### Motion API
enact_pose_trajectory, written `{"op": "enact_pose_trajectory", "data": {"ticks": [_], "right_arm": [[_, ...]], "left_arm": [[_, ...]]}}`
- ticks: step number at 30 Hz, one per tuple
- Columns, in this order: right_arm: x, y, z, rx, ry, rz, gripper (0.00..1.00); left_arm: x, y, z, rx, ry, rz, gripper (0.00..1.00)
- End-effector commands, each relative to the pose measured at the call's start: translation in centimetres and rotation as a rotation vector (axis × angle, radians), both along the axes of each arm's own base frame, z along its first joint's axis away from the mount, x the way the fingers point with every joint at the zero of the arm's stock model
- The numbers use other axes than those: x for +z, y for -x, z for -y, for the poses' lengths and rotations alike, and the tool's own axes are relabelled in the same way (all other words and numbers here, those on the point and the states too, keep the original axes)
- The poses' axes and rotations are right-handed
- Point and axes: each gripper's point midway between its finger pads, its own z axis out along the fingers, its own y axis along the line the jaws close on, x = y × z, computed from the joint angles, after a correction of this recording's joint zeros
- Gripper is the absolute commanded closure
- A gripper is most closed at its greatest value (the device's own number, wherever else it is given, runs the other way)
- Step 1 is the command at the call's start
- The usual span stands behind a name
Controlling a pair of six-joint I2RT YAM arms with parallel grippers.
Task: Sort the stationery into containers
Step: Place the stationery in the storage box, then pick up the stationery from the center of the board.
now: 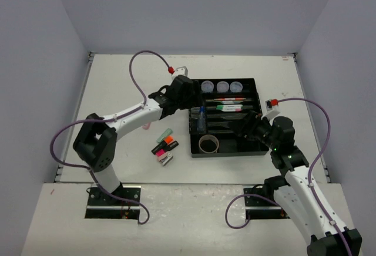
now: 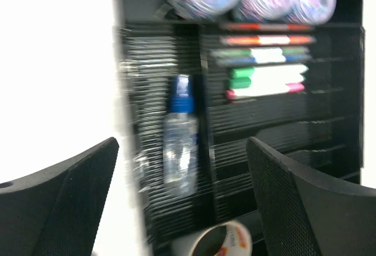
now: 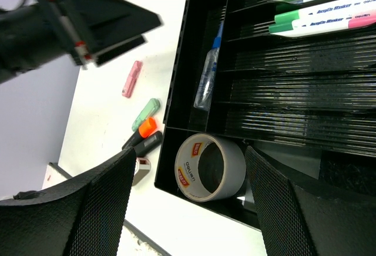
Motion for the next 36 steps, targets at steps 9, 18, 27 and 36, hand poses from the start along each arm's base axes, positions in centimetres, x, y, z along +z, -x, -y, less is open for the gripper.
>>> {"op": "enact_pose_trajectory", "data": {"ticks": [9,18,27,36], "right_arm": [[0.1,0.0,-0.9,0.070,-0.003,0.018,0.23],[0.9,0.4,-1.1,0.096,0.002,0.042,0.23],[1.6,0.7,-1.2,0.107,-0.005,0.067,0.23],[1.5,0.6,-1.2,0.107,-0.004,0.060,0.23]], "left_arm": [[-5.3,2.6,-21.3,0.336,-0.199,-0.154,0.04],[-10.6,3.9,-20.3,0.262,-0.175,-0.234,0.11],[-13.1,5.0,-21.9,0.315,-0.244,-0.284,0.33],[-14.4,4.9,-21.4,0.236,-0.291,-0.341,0.65]]}}
